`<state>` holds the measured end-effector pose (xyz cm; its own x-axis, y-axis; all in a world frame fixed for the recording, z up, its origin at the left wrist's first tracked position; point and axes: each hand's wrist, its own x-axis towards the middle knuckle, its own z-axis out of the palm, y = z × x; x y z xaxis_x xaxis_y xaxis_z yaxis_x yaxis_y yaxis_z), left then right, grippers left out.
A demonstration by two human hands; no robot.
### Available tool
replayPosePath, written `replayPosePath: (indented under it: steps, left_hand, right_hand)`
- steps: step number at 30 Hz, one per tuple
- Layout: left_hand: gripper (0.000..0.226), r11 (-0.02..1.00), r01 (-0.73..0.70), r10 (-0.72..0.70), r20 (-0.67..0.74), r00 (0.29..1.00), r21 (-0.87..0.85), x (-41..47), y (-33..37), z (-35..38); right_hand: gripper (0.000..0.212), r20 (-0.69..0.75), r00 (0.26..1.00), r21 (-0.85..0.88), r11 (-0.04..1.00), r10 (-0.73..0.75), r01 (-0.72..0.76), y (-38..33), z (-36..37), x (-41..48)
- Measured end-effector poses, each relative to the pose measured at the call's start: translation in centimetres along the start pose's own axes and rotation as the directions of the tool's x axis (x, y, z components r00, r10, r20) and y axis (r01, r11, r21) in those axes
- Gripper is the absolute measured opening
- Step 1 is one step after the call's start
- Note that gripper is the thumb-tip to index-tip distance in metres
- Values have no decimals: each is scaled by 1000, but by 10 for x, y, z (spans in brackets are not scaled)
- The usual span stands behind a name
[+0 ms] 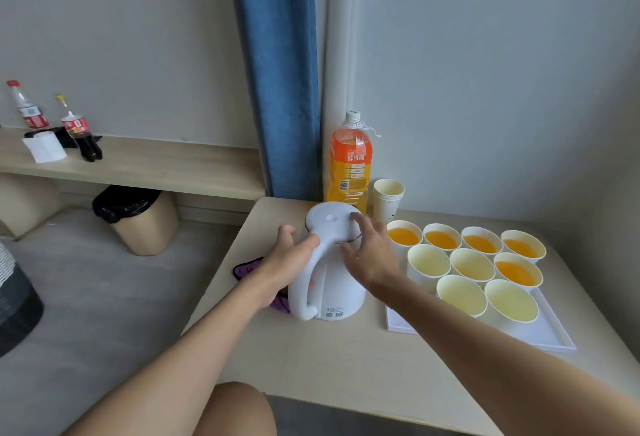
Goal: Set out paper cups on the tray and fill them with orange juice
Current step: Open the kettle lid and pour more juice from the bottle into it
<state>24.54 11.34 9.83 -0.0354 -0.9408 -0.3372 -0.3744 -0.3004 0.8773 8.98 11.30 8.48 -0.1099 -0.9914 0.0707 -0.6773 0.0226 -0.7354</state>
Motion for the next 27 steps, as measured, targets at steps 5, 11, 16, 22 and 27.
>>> replayPosePath:
  steps: [5, 11, 16, 22, 27]
  left_hand:
    - [50, 778, -211, 283, -30, 959, 591, -6, 19, -1]
    - [45, 632, -303, 316, 120, 941, 713, 5, 14, -13]
    - [58, 725, -292, 390, -22, 921, 624, 1, 7, -27]
    - [78, 930, -200, 226, -48, 973, 308, 3, 13, -47]
    - [60, 972, -234, 235, -38, 971, 25, 14, 68, -68]
  right_hand:
    - [74, 18, 1000, 10, 1000, -10, 9, 5, 4, -1]
    - [95, 43, 998, 61, 997, -56, 54, 5, 4, 1]
    - [97, 36, 999, 133, 991, -25, 20, 6, 12, 4]
    - [42, -14, 1000, 73, 997, 13, -12, -2, 5, 20]
    - [35, -141, 990, -17, 1000, 11, -14, -20, -16, 73]
